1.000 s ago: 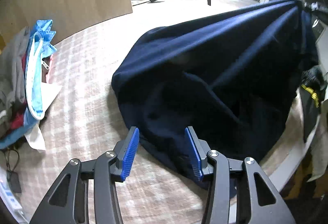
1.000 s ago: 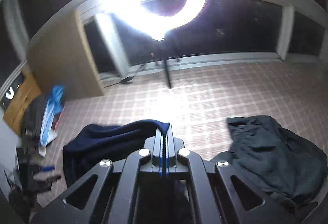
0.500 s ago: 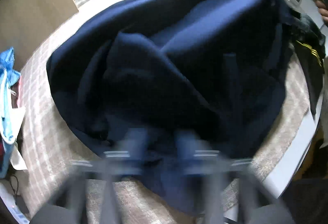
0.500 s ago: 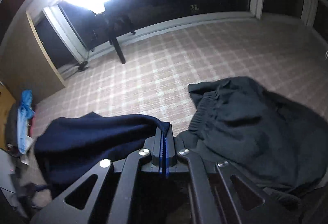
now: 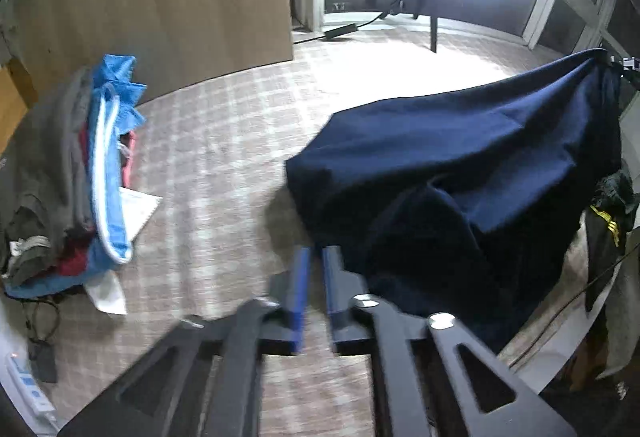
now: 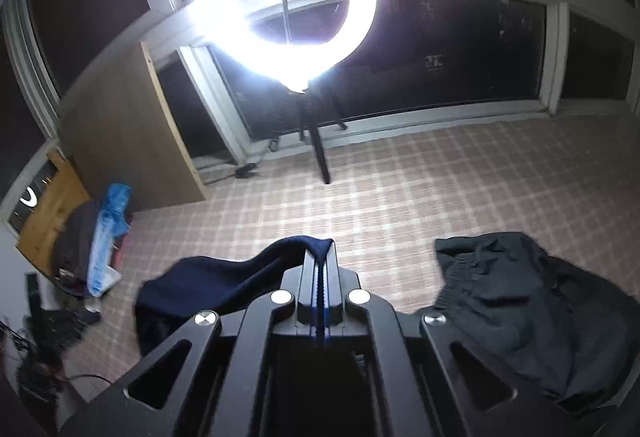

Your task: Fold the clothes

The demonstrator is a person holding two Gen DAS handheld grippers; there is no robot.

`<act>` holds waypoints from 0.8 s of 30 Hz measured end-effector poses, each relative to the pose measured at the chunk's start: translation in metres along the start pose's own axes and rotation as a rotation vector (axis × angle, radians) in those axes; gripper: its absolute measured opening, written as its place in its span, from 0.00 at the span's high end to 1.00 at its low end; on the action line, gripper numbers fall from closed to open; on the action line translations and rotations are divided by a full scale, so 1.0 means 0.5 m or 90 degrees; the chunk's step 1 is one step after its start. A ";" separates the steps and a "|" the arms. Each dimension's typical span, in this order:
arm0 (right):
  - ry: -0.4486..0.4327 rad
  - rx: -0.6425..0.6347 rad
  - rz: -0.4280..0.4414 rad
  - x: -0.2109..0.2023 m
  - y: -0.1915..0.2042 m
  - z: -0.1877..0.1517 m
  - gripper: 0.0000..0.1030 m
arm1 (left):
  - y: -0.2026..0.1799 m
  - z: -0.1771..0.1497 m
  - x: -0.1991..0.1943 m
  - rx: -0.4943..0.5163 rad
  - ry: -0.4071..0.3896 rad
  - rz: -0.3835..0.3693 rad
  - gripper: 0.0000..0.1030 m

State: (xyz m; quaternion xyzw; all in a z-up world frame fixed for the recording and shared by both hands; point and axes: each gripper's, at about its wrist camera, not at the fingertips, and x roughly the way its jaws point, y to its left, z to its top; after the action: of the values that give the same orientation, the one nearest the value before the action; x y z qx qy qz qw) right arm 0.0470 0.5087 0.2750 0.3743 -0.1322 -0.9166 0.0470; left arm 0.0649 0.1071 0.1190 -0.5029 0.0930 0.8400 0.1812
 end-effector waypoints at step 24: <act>0.087 0.029 -0.305 -0.090 -0.226 -0.136 0.56 | -0.226 0.134 0.175 0.138 0.085 -0.158 0.28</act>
State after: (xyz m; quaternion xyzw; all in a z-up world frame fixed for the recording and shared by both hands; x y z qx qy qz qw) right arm 0.1278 0.6116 0.2273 0.4574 -0.0565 -0.8708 -0.1713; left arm 0.0179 0.2516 0.0771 -0.5427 0.1319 0.7611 0.3299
